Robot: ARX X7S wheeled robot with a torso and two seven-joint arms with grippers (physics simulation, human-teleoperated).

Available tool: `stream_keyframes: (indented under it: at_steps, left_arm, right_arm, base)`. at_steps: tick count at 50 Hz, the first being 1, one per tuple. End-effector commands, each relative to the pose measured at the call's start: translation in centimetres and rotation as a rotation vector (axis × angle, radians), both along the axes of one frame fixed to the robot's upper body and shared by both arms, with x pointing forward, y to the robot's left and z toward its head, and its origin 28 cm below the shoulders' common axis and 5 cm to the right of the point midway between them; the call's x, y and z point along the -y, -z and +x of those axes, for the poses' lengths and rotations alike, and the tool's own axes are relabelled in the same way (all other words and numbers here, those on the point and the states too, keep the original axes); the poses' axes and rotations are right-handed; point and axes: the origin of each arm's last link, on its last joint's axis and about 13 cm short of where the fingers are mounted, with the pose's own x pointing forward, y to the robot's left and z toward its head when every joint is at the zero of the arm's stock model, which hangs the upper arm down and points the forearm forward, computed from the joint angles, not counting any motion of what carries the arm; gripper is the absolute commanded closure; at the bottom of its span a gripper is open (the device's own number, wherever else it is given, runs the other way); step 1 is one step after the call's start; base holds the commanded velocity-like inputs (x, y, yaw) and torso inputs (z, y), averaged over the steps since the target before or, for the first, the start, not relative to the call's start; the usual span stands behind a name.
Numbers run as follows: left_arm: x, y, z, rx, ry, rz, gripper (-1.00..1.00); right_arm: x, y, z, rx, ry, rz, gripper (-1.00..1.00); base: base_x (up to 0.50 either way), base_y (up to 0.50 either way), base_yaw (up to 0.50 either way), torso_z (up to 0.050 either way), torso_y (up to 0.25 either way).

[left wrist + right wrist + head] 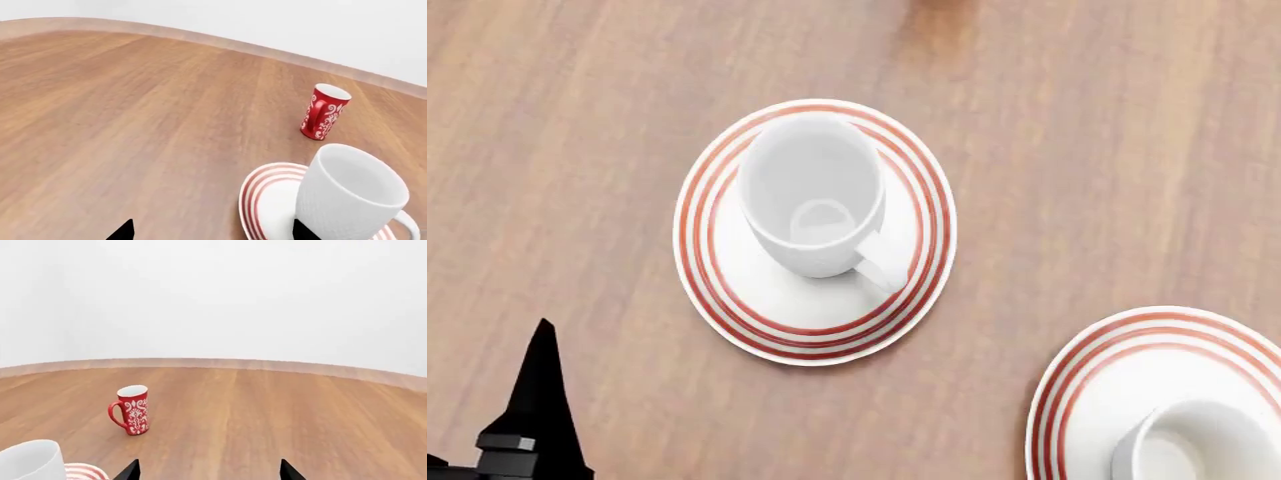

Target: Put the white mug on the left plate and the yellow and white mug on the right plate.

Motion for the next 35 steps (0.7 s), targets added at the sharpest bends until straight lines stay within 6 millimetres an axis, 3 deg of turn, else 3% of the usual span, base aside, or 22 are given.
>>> stream_keyframes:
  at_steps: [1,8,13,18,24,31,35]
  left_arm:
    - [0.0,-2.4,0.5,0.059,0.004,0.039,-1.0]
    - [-0.3,-5.7,2.9,0.107,0.003,0.069,-1.0]
    - [-0.4,-7.6,6.8,0.081,0.035,0.088,-1.0]
    - [-0.3,-8.7,9.6,0.044,0.047,0.097,-1.0]
    - [-0.2,-11.4,10.3,0.061,0.058,0.104,-1.0]
    - [-0.3,-15.1,9.4,0.131,0.051,0.121,-1.0]
    - [-0.4,-16.2,8.8,0.162,0.054,0.131,-1.0]
  right_arm:
    - [0.3,-4.0,3.5,0.006,0.016,0.026,-1.0]
    - [0.6,-5.3,7.7,-0.051,0.023,0.047,-1.0]
    - [0.8,-5.1,12.1,-0.126,0.014,0.076,-1.0]
    - [0.5,-5.3,14.4,-0.153,0.003,0.071,-1.0]
    - [-0.1,-6.2,15.0,-0.143,-0.011,0.05,-1.0]
    - [-0.7,-8.3,13.2,-0.078,-0.023,0.017,-1.0]
    - [-0.6,-9.5,11.8,-0.038,-0.022,0.015,-1.0]
  base:
    - [0.0,0.0,0.0,0.0,0.0]
    - [0.0,0.0,0.0,0.0,0.0]
    - [0.0,0.0,0.0,0.0,0.0]
    - [0.0,0.0,0.0,0.0,0.0]
    - [0.0,0.0,0.0,0.0,0.0]
    - [0.0,0.0,0.0,0.0,0.001]
    - [0.0,0.0,0.0,0.0,0.0]
